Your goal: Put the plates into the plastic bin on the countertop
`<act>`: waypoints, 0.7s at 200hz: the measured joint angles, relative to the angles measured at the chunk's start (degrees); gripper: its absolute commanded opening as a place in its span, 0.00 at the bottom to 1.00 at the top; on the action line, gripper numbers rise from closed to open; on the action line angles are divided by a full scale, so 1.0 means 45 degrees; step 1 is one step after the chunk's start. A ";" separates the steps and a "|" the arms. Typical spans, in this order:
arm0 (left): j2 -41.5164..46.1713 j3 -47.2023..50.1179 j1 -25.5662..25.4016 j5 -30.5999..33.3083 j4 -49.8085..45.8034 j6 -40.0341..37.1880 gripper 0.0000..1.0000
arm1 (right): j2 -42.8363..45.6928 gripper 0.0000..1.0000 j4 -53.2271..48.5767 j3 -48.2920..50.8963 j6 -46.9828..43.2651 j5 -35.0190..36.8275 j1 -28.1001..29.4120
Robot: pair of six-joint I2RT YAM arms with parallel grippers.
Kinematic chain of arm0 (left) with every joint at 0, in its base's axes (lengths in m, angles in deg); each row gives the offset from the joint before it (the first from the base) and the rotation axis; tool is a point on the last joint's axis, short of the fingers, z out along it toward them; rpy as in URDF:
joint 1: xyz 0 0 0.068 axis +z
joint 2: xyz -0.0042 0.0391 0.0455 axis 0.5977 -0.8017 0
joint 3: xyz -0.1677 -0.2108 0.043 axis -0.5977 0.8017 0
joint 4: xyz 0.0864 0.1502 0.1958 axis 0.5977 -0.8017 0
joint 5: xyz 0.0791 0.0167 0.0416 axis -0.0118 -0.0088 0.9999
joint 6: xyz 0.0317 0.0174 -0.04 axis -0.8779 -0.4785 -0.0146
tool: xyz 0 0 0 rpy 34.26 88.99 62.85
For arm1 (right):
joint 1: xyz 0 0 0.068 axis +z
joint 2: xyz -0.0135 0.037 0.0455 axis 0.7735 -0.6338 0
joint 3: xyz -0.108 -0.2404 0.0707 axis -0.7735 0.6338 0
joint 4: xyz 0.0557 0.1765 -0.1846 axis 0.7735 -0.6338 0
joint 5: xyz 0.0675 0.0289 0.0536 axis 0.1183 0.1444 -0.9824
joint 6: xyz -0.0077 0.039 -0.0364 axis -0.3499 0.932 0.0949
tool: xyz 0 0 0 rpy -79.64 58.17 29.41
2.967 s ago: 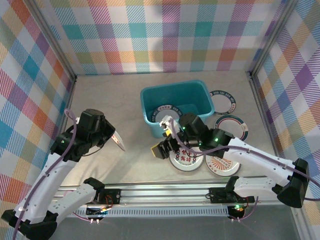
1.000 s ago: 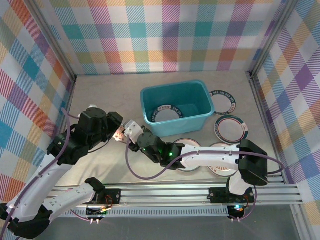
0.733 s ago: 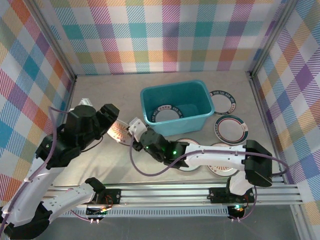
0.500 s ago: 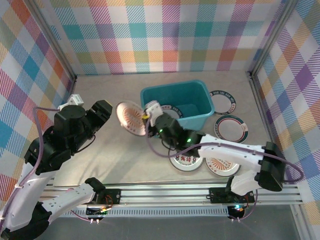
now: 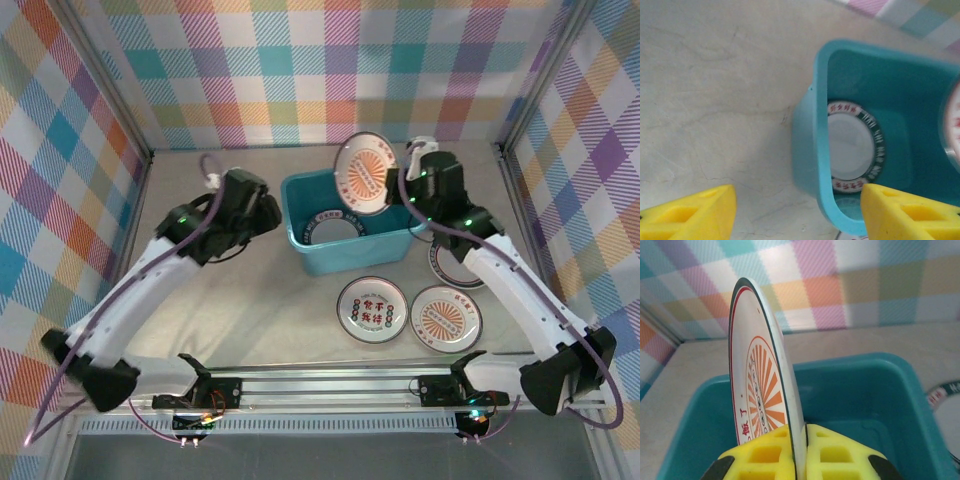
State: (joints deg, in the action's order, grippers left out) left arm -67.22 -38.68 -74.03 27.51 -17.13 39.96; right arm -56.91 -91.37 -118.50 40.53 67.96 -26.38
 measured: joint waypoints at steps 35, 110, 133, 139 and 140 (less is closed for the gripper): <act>-0.2531 -0.0967 0.0811 -0.1287 0.0437 -0.0563 0.66 | -0.2021 0.00 -0.1719 -0.1880 0.0384 -0.2759 -0.2093; -0.4639 -0.1875 0.3400 -0.3711 0.1384 -0.1190 0.65 | -0.4619 0.00 -0.3580 -0.4289 -0.0471 -0.5897 -0.2098; -0.4639 -0.1943 0.3619 -0.4153 0.1593 -0.1574 0.64 | -0.5017 0.00 -0.3808 -0.4609 -0.0967 -0.6348 -0.2098; -0.4639 -0.1953 0.3648 -0.4318 0.1593 -0.1666 0.63 | -0.5173 0.00 -0.3857 -0.4668 -0.1039 -0.6402 -0.2098; -0.4639 -0.1957 0.3648 -0.4367 0.1593 -0.1671 0.63 | -0.5212 0.00 -0.3871 -0.4673 -0.1064 -0.6407 -0.2098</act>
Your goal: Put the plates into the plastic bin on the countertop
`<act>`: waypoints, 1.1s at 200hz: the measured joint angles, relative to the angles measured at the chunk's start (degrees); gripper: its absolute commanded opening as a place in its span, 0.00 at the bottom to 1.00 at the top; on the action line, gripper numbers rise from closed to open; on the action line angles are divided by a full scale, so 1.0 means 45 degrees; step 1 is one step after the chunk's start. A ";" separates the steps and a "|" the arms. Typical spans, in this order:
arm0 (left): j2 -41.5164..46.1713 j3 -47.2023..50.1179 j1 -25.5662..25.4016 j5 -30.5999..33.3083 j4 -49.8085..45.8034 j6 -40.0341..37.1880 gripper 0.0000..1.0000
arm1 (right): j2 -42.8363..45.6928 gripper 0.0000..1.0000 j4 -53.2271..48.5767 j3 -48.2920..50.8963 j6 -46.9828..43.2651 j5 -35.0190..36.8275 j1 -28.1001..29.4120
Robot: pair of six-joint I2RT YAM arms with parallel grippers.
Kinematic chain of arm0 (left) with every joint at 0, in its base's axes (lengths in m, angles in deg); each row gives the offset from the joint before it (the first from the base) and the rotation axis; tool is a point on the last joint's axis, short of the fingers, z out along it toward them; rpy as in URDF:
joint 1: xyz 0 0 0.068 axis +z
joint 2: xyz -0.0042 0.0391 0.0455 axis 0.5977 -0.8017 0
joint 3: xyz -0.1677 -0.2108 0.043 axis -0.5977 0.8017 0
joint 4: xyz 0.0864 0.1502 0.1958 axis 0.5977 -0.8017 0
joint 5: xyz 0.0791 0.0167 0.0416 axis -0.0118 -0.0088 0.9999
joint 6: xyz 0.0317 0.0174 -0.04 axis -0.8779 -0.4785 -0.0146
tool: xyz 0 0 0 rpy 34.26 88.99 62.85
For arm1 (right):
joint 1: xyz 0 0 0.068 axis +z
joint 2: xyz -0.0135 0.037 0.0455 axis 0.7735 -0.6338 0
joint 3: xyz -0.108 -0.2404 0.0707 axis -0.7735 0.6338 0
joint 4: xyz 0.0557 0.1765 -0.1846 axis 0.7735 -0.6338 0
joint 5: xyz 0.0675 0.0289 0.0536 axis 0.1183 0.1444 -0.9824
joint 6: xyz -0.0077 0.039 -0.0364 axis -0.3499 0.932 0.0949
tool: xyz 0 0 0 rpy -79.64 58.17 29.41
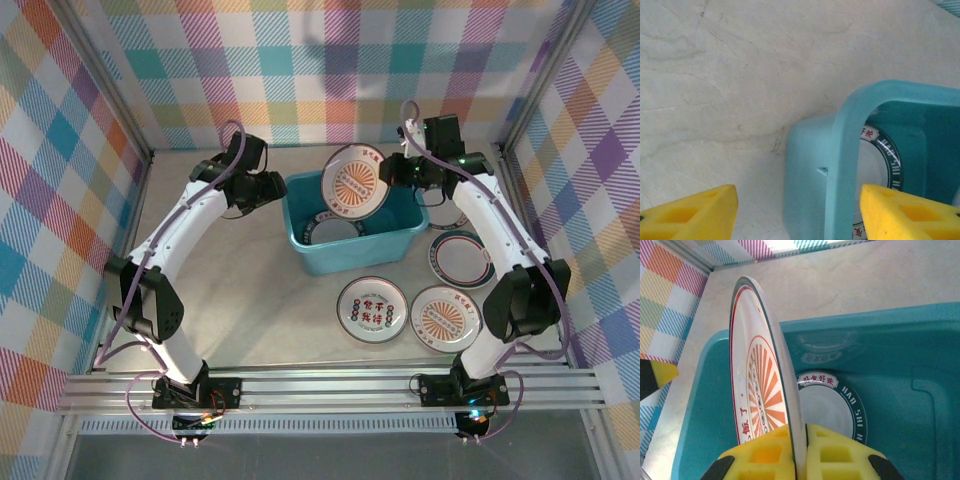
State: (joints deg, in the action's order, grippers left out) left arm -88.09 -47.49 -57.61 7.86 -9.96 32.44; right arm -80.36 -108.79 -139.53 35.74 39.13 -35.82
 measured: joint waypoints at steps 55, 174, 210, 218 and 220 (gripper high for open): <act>-0.1180 -0.0359 -0.0262 -0.0738 0.0005 -0.0126 0.54 | -0.1282 0.00 -0.0214 -0.0010 -0.0180 -0.0442 -0.0015; -0.2424 -0.0393 -0.0612 -0.0933 0.0670 0.0335 0.12 | -0.1287 0.00 -0.0612 -0.0058 -0.0175 0.0772 -0.0010; -0.1875 0.0656 -0.0661 -0.0695 0.1899 0.0714 0.09 | -0.1253 0.00 -0.0593 -0.0058 0.0170 0.1098 -0.0015; -0.1715 0.0962 -0.0661 -0.0685 0.2239 0.0748 0.09 | -0.1234 0.00 -0.0583 -0.0058 0.0243 0.1088 -0.0015; -0.1661 0.1049 -0.0661 -0.0675 0.2336 0.0748 0.09 | -0.1229 0.00 -0.0578 -0.0058 0.0253 0.1083 -0.0015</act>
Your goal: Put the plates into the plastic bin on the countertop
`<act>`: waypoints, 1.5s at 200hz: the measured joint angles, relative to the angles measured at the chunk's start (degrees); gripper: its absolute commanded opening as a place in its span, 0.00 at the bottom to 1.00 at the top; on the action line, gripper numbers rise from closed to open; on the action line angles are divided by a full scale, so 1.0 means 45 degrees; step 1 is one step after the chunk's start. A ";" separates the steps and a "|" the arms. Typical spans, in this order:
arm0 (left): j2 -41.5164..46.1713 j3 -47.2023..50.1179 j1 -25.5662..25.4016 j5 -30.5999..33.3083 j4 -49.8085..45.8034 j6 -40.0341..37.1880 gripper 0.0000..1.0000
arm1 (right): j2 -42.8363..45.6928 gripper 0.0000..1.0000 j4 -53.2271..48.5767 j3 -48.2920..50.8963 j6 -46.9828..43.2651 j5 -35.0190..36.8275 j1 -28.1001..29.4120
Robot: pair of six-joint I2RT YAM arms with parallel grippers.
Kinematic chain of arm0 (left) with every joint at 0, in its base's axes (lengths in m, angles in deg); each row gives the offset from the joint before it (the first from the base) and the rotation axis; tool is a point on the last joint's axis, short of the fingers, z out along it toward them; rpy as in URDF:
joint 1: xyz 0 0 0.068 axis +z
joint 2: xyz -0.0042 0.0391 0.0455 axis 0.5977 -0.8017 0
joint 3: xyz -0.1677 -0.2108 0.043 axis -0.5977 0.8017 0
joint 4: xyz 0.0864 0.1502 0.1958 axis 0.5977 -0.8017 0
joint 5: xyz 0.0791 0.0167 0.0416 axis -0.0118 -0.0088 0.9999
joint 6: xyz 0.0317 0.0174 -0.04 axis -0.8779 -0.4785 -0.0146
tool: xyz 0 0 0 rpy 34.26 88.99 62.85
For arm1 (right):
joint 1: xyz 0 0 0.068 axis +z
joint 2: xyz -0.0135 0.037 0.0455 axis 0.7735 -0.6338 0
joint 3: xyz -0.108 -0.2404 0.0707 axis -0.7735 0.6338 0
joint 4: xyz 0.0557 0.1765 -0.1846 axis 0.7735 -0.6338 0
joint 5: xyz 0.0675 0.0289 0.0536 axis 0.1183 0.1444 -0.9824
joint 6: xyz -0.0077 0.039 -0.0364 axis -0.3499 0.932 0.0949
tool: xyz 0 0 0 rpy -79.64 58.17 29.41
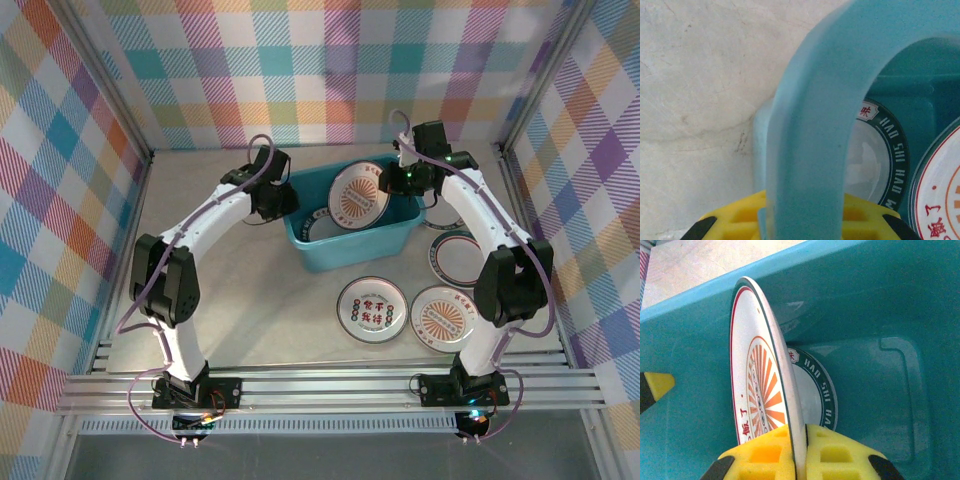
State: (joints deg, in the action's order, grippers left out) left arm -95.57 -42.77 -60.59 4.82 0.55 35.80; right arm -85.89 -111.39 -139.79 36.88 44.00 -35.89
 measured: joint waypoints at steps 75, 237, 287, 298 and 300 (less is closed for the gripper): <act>0.0811 0.1064 -0.0452 0.0797 0.1321 -0.1030 0.06 | 0.0340 0.00 -0.0398 0.0121 0.0631 -0.0248 0.0005; 0.2550 0.2822 -0.1919 0.2725 0.2730 -0.2730 0.05 | 0.1190 0.00 0.0534 0.2934 0.0971 0.0593 0.0962; 0.2618 0.2909 -0.2069 0.3084 0.2759 -0.2725 0.04 | 0.0957 0.00 0.0476 0.2934 0.1015 0.1073 0.1151; 0.2623 0.2909 -0.2113 0.3157 0.2759 -0.2725 0.04 | 0.0840 0.00 0.0398 0.2934 0.1030 0.1248 0.1180; 0.2628 0.2909 -0.2123 0.3186 0.2764 -0.2725 0.04 | 0.0821 0.00 0.0384 0.2934 0.1049 0.1277 0.1190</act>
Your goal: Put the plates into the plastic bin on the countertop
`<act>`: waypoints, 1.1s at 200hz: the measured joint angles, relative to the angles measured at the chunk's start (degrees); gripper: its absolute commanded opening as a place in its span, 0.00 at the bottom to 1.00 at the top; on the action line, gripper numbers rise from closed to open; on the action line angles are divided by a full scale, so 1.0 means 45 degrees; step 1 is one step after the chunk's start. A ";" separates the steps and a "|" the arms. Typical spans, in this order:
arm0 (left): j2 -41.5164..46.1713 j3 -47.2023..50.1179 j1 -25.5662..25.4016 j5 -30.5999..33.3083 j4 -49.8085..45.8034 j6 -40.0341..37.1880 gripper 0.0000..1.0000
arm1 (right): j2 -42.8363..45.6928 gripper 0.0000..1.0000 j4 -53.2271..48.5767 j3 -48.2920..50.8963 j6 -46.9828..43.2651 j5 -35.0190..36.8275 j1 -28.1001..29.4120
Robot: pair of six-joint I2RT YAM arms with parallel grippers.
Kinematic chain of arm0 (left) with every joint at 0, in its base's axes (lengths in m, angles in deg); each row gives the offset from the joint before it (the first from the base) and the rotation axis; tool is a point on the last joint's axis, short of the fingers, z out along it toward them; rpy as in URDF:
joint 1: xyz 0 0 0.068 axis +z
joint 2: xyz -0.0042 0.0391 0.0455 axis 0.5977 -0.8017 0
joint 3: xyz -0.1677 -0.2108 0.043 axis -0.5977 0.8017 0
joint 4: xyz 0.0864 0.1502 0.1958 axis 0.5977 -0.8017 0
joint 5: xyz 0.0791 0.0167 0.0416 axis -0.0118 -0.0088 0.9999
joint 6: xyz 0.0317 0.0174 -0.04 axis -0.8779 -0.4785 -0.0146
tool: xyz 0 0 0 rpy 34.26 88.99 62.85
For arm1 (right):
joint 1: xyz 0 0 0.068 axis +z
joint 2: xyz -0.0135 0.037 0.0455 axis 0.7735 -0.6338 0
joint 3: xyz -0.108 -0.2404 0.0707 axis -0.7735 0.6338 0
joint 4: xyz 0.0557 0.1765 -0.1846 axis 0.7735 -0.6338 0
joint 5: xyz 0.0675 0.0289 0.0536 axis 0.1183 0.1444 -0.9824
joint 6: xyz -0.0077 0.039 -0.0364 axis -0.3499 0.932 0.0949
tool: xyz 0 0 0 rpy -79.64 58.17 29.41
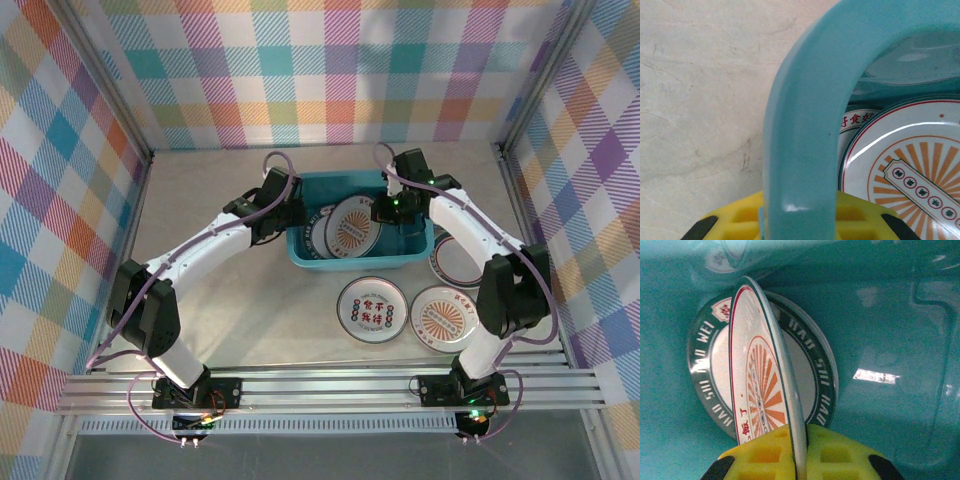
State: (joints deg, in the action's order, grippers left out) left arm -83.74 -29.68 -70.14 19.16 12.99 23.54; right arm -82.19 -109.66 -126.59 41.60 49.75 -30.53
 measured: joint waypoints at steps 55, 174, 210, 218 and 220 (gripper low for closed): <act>0.0170 0.0199 -0.0238 0.0534 0.0228 -0.0267 0.02 | 0.0928 0.00 0.0607 0.1083 0.0248 0.0447 0.0039; 0.0831 0.0855 -0.0758 0.1132 0.0903 -0.0767 0.01 | 0.3419 0.00 0.2526 0.3337 0.1025 -0.0073 -0.0068; 0.0831 0.0855 -0.0763 0.1219 0.0855 -0.0661 0.01 | 0.1608 0.00 0.3395 0.3245 0.1637 -0.1734 -0.0034; 0.0831 0.0855 -0.0763 0.1253 0.0865 -0.0665 0.01 | 0.1243 0.00 0.3342 0.3109 0.1715 -0.1894 0.0010; 0.0831 0.0855 -0.0763 0.1258 0.0865 -0.0665 0.01 | 0.1122 0.00 0.3308 0.3041 0.1724 -0.1928 0.0024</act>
State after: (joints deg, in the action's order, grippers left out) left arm -80.00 -25.83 -73.57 24.82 16.88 20.55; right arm -77.15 -94.77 -112.91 49.36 41.07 -30.42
